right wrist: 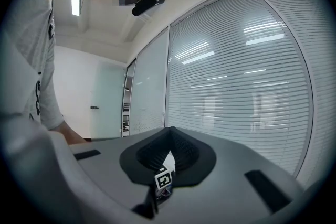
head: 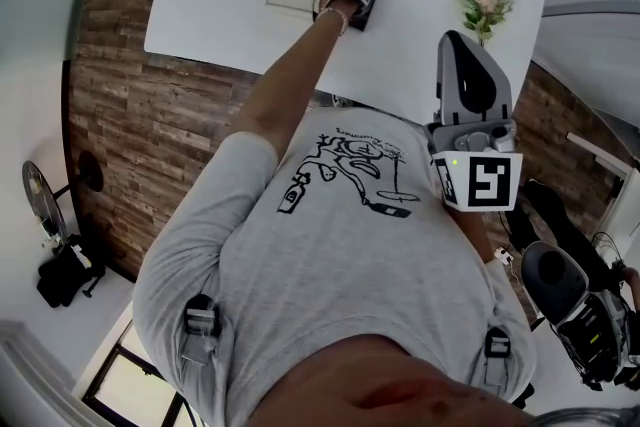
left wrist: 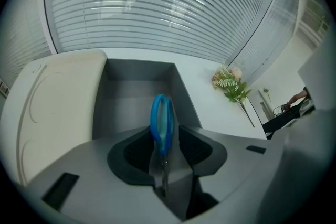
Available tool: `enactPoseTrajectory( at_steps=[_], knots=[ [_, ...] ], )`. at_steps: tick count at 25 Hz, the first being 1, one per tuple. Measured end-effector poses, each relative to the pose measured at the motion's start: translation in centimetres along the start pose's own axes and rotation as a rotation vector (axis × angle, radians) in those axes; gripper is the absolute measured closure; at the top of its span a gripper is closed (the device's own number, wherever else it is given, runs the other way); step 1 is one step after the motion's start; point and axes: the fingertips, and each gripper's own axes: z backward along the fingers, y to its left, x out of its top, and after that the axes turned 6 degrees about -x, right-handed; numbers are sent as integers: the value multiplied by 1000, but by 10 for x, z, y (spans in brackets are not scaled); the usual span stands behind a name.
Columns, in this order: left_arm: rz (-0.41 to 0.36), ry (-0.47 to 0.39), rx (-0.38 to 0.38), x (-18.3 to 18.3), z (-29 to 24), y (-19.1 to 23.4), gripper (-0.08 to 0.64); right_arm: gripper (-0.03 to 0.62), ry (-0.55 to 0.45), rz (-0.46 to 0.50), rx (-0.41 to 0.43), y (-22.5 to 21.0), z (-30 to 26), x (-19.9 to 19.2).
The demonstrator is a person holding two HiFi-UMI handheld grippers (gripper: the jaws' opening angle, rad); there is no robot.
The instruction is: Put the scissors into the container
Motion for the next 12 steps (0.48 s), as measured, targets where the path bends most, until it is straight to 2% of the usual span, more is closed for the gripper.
enactPoseTrajectory(
  at_steps=[3,12],
  knots=[
    [13,-1,-30,1,3,-9,415,586,-3,-1,-2,0,1,0],
    [8,-15,-14,4,11,-12,383,586,-10,-5,-5,0,4,2]
  ],
)
